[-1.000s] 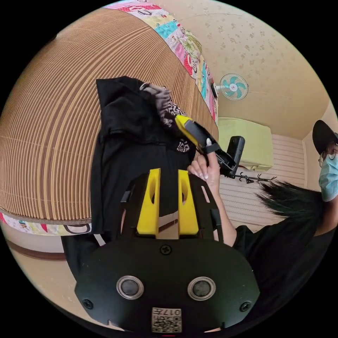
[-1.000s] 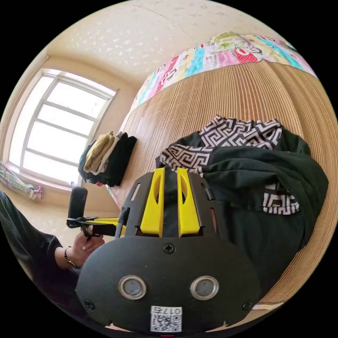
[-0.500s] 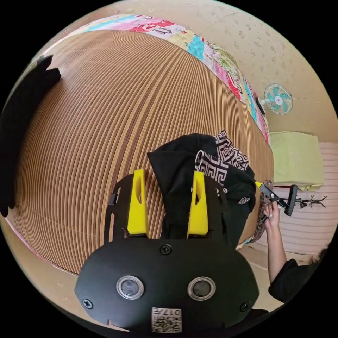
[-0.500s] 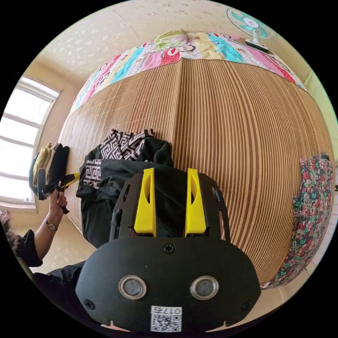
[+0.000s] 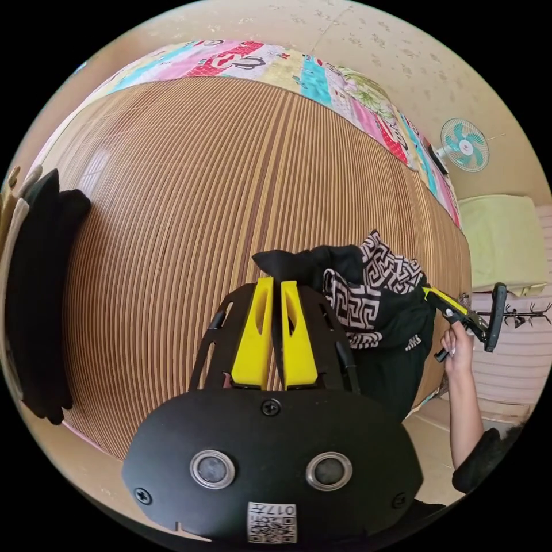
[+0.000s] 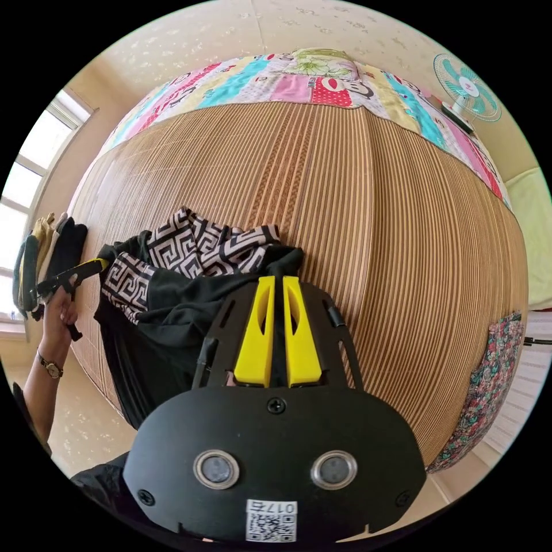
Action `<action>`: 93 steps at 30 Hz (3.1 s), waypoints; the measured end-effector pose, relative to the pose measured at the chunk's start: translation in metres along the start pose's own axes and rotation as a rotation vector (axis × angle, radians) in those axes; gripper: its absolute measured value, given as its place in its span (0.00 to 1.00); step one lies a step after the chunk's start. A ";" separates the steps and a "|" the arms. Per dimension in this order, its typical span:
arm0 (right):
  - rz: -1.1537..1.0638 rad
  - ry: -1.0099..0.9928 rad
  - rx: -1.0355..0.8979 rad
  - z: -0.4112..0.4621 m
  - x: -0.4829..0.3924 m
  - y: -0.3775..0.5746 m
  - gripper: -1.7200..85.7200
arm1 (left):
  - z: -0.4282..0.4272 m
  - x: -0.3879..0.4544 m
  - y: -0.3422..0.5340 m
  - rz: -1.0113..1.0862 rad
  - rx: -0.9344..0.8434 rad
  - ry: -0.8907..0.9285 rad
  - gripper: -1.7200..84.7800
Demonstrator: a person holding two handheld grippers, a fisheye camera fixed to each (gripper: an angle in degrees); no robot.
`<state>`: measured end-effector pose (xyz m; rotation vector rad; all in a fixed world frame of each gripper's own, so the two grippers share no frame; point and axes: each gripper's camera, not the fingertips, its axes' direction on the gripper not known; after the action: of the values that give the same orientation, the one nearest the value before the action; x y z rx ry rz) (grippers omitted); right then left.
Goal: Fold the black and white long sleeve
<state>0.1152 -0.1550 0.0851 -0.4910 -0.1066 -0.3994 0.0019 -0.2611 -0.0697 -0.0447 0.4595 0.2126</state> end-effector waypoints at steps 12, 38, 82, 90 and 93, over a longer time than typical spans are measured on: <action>0.109 -0.080 0.176 -0.051 0.024 -0.005 0.08 | -0.067 -0.043 -0.027 -0.170 0.221 0.133 0.17; 0.108 -0.124 0.005 -0.031 0.047 0.162 0.11 | -0.073 -0.095 0.040 0.020 0.114 0.369 0.17; 0.495 -1.019 0.574 -0.075 0.210 0.121 0.03 | -0.199 -0.230 0.046 0.052 0.294 1.142 0.07; 0.310 -0.550 0.303 -0.057 0.106 0.055 0.05 | -0.123 -0.223 0.001 -0.128 0.218 0.720 0.20; 0.186 -0.404 0.216 -0.033 0.047 0.060 0.05 | -0.092 -0.216 0.055 -0.251 0.148 0.485 0.22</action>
<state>0.1825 -0.1391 0.0389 -0.3590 -0.4864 -0.0998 -0.2385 -0.2575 -0.0563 -0.0083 0.9447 -0.0841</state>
